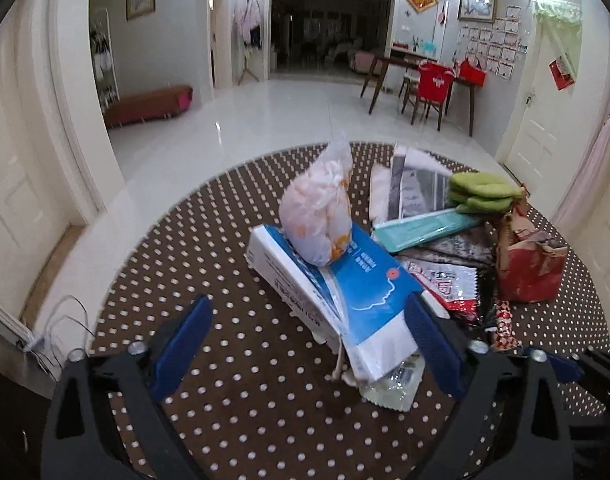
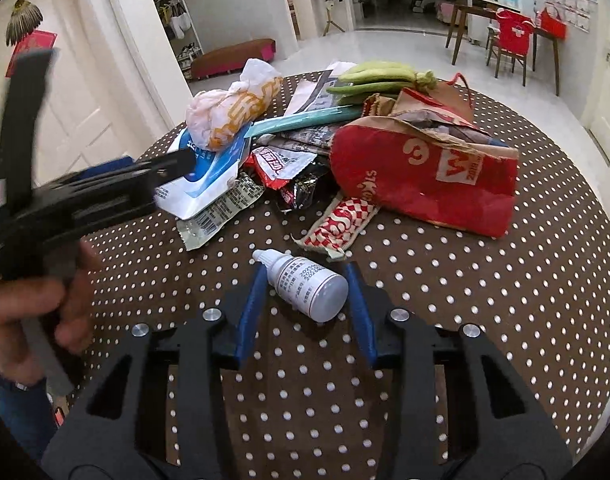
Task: Collect trash
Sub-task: 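Grasp the blue-white box with the left gripper while the right gripper grasps the white bottle, then drop the blue-white box into the blue bin with the left gripper while the right drops the bottle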
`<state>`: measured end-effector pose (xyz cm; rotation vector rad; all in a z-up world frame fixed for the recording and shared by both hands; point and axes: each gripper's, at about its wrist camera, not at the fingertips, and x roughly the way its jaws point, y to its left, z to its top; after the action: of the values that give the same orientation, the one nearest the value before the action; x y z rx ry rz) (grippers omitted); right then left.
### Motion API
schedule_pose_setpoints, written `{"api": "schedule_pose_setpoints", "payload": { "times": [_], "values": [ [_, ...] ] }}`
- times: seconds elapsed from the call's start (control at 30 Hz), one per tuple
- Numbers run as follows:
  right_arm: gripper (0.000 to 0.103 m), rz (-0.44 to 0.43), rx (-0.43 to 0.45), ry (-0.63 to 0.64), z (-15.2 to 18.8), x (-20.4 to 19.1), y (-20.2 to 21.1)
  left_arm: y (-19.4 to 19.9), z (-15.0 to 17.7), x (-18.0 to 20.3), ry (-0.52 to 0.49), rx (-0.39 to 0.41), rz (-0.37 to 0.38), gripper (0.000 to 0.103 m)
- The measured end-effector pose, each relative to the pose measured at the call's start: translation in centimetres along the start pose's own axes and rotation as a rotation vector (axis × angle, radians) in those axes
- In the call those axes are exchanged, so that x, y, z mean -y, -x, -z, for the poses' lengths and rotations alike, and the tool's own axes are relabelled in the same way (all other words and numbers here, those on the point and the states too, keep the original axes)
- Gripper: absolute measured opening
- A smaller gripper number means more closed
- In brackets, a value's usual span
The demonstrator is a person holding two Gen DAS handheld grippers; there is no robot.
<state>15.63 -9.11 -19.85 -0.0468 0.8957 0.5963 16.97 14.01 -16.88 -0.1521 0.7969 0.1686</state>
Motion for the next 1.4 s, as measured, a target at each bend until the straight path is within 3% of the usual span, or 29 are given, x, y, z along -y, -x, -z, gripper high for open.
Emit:
{"api": "schedule_pose_setpoints", "payload": {
  "times": [0.1,0.13,0.2,0.53,0.87,1.17,1.4],
  "values": [
    [0.04,-0.003,0.012,-0.017,0.6,0.6,1.0,-1.7,0.3,-0.9,0.054,-0.087,0.067,0.042],
    [0.04,-0.005,0.014,-0.02,0.8,0.9,1.3,-1.7,0.5,-1.0,0.059,-0.086,0.079,0.04],
    [0.04,-0.01,0.022,-0.028,1.2,1.2,2.0,-1.5,0.8,-1.0,0.048,-0.083,0.091,0.016],
    [0.04,-0.03,0.066,-0.066,2.1,2.7,5.2,3.4,3.5,-1.4,0.032,-0.031,0.124,0.014],
    [0.04,-0.011,0.162,-0.109,2.6,4.8,9.8,9.1,5.4,0.1,0.0,0.089,0.161,0.014],
    [0.04,0.055,0.253,-0.166,2.7,9.1,14.4,10.0,4.0,7.3,-0.103,0.122,0.271,0.014],
    [0.04,0.156,0.333,-0.279,4.1,15.6,18.9,9.4,3.2,13.1,-0.176,0.12,0.362,0.014]
  ]
}}
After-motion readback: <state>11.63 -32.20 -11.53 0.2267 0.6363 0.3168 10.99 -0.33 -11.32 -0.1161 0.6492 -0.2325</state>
